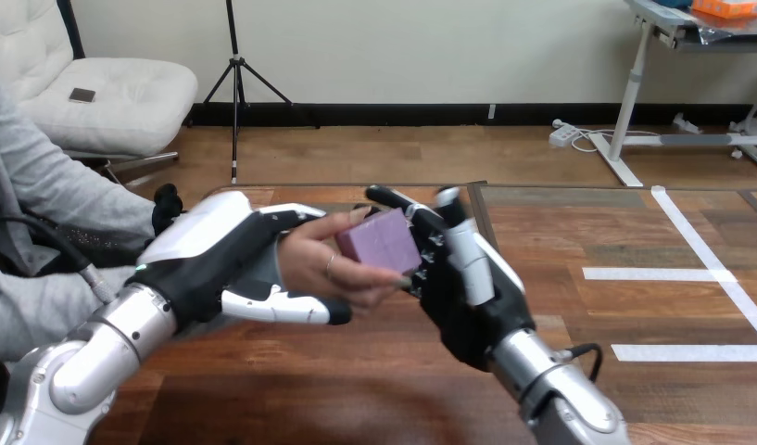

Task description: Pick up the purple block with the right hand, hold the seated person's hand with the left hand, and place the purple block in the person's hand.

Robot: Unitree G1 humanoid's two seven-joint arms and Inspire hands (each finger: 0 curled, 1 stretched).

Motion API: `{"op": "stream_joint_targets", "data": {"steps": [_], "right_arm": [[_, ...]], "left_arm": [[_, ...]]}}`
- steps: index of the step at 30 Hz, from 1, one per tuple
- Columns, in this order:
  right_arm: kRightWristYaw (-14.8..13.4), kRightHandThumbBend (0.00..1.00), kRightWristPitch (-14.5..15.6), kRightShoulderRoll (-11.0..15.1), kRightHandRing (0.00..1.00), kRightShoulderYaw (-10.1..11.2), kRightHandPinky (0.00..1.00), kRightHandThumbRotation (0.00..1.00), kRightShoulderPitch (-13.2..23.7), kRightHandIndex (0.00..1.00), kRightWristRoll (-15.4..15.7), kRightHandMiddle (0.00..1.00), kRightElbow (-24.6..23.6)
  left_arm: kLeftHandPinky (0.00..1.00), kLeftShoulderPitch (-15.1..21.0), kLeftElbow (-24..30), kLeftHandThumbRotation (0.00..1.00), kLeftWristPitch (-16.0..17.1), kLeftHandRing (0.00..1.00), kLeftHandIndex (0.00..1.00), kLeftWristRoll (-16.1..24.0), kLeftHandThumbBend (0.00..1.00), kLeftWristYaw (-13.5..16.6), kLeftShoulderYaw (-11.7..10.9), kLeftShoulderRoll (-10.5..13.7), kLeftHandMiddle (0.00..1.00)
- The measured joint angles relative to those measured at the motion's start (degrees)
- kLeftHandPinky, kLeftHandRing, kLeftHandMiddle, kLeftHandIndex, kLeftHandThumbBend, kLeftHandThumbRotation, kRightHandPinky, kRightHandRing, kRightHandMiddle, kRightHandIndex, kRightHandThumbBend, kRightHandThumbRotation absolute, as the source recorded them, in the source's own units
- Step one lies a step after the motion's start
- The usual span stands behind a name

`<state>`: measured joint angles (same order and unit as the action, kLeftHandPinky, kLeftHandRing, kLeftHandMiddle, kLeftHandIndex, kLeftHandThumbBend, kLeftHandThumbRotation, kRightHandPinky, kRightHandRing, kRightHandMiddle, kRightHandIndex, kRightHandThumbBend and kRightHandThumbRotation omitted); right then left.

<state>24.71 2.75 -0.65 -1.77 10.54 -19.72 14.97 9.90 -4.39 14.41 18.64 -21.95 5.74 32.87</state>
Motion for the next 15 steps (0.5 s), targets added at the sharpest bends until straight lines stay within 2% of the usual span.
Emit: {"op": "stream_joint_targets", "data": {"steps": [4,8,15], "right_arm": [[0.9,1.00,0.0,0.8,0.88,0.8,0.91,1.00,0.0,0.88,-0.7,0.87,0.0],[1.3,1.00,0.0,1.1,0.88,1.9,0.93,1.00,0.0,0.88,-0.9,0.87,0.0],[1.2,1.00,-0.3,1.1,0.88,3.4,0.93,1.00,0.0,0.88,-0.8,0.87,0.0]], "left_arm": [[0.76,-0.2,1.1,0.73,-1.1,0.88,0.91,-3.2,1.00,-2.6,0.0,0.0,0.90],[0.70,-0.6,1.5,0.77,-1.2,0.88,0.90,-6.7,1.00,-3.9,-0.2,-0.1,0.90],[0.65,-1.5,1.6,0.94,0.9,0.83,0.87,-9.9,1.00,-4.2,-0.6,-0.5,0.86]]}}
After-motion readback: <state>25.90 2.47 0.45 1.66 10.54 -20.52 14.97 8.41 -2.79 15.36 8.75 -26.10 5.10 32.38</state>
